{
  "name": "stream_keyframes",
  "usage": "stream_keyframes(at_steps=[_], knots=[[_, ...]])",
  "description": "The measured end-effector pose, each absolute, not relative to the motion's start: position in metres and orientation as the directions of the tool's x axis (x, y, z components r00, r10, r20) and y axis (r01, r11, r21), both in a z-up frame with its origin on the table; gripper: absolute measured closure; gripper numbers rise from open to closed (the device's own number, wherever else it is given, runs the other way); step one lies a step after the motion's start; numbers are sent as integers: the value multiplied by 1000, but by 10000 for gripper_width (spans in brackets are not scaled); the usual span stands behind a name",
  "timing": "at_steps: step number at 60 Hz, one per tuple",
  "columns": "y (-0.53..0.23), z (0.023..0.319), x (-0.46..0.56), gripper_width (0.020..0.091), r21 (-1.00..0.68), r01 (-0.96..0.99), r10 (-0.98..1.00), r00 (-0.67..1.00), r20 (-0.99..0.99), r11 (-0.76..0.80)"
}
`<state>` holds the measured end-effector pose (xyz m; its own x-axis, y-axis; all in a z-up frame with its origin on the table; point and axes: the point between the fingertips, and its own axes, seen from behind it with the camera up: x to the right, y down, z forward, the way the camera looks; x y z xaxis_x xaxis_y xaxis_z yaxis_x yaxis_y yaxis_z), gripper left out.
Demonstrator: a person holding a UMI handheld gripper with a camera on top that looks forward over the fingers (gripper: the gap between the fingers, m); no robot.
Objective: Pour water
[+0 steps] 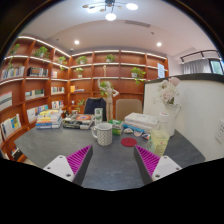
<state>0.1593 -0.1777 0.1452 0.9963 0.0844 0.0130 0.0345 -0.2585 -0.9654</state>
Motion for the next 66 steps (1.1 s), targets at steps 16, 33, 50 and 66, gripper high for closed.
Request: stream_keyframes(at_steps=[16,33,50,66], knots=[[-175,92,260,262,-974,11,-76,997,28,-225],[-118,100,304,264,-989,-3,-108,994,13,-146],[-73,100,309,587,-993,46,-128,990,60,-108],[-68,101,313,730,-996,42,-146,988,54,-84]])
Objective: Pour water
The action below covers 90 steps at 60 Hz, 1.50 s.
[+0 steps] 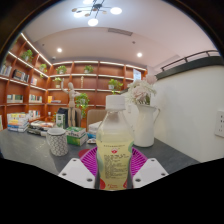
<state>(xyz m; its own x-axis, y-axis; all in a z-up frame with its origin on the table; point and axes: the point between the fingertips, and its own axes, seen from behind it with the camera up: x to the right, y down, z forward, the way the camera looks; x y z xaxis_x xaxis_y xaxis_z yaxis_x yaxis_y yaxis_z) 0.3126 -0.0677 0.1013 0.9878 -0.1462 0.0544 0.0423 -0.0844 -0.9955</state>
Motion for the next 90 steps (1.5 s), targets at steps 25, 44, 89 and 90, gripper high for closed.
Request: stream_keyframes(at_steps=[25,44,89,90], knots=[[-48,113,288,733,-903,404,-80,905,418,-146],[43,148,252,733,-268,957,11,271,963,-114],[107,178,181,713,645,763,-77,-646,759,-38],[107,179,182,715,638,769,-78,-639,766,-39]])
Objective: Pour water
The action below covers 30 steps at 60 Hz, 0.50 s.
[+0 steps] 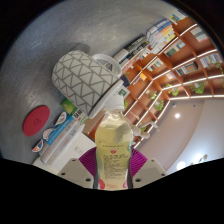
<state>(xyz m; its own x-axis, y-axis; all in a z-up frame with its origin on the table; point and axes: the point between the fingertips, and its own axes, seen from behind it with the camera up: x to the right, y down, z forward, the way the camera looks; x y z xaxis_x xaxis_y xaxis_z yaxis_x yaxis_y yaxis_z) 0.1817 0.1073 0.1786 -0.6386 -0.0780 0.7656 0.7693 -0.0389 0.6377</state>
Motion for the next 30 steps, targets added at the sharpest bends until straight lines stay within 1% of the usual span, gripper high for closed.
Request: stream_keyframes(at_steps=[4,7,10,12,15,18,22,26,30], knots=[[105,181,185,717,582,813,-77,-583,809,-35],[100,183,186,715,491,871,-84,-491,867,-27],[99,181,192,714,307,952,-53,-307,950,-11],[98,178,198,713,146,989,-29,-146,989,-18],[94,172,205,715,-102,994,-11,102,995,-35],[93,176,211,714,-314,949,17,314,949,-27],[92,183,206,716,-546,838,0,546,838,2],[92,189,210,716,-734,678,27,734,679,33],[93,182,209,716,-869,494,72,867,493,13]])
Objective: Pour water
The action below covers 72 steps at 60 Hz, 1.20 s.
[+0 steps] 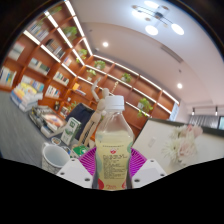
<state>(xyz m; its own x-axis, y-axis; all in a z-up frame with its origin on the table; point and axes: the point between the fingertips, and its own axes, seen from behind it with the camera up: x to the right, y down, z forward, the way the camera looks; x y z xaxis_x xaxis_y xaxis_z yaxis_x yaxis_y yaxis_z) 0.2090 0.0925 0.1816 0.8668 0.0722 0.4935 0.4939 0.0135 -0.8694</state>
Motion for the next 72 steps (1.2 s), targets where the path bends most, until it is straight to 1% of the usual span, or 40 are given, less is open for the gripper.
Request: stream_keyframes(at_steps=[3,7,14,22,27,28,30,44,48,52,55,61,63,72], knots=[[94,177,212,716,-932,363,106,927,360,-6],[97,164,207,716,-972,232,138,964,226,-33],[103,146,207,716,-993,92,157,984,79,-75],[112,125,217,716,-994,36,134,991,22,-100],[111,103,219,716,-991,46,127,991,30,-122],[111,97,219,702,-990,50,128,991,33,-132],[108,101,220,716,-994,43,124,992,31,-102],[107,100,227,714,-995,24,99,995,15,-95],[108,101,228,654,-996,21,93,996,13,-91],[107,103,230,609,-996,18,87,996,11,-84],[104,99,230,575,-995,23,83,996,15,-100],[91,91,232,413,-989,-7,76,997,-18,-150],[83,90,230,377,-987,-19,80,996,-32,-158],[33,95,226,327,-984,-2,82,996,-17,-180]])
